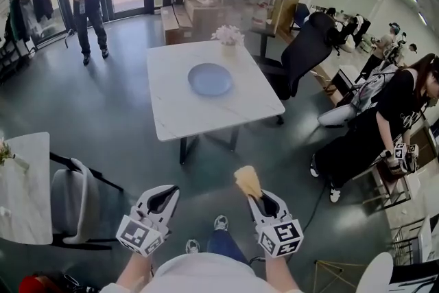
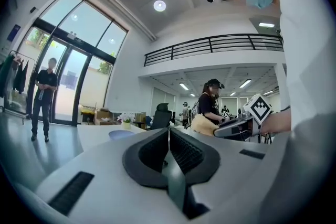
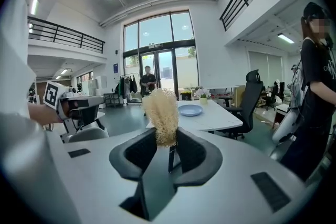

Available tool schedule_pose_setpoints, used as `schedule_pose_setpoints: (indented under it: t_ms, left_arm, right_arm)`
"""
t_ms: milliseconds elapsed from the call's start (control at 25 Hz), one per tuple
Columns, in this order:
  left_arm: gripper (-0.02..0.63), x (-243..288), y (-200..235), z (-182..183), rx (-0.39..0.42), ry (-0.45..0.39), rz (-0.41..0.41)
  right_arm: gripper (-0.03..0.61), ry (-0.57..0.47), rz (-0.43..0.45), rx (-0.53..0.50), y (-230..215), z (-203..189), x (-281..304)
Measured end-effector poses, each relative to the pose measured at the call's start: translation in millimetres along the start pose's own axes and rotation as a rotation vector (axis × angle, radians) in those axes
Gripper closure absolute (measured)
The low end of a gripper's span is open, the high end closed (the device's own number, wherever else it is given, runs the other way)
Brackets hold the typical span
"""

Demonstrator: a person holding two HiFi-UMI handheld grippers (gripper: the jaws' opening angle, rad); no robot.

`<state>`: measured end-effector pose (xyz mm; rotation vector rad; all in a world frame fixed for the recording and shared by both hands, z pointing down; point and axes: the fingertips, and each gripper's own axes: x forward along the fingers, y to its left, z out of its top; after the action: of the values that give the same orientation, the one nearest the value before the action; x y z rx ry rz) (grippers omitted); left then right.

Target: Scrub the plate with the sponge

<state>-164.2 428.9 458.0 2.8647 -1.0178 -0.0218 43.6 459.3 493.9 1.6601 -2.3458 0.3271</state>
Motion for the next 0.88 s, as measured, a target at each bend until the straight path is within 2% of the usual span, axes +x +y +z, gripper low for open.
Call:
schedule_pose_setpoints:
  t_ms: [440, 880]
  left_arm:
    - [0.58, 71, 47, 7, 0.01, 0.013, 0.039]
    - [0.58, 174, 92, 23, 0.01, -0.011, 0.145]
  right_arm:
    - [0.459, 0.002, 0.059, -0.01, -48, 25, 79]
    - [0.459, -0.003, 0.155, -0.061, -131, 65, 164]
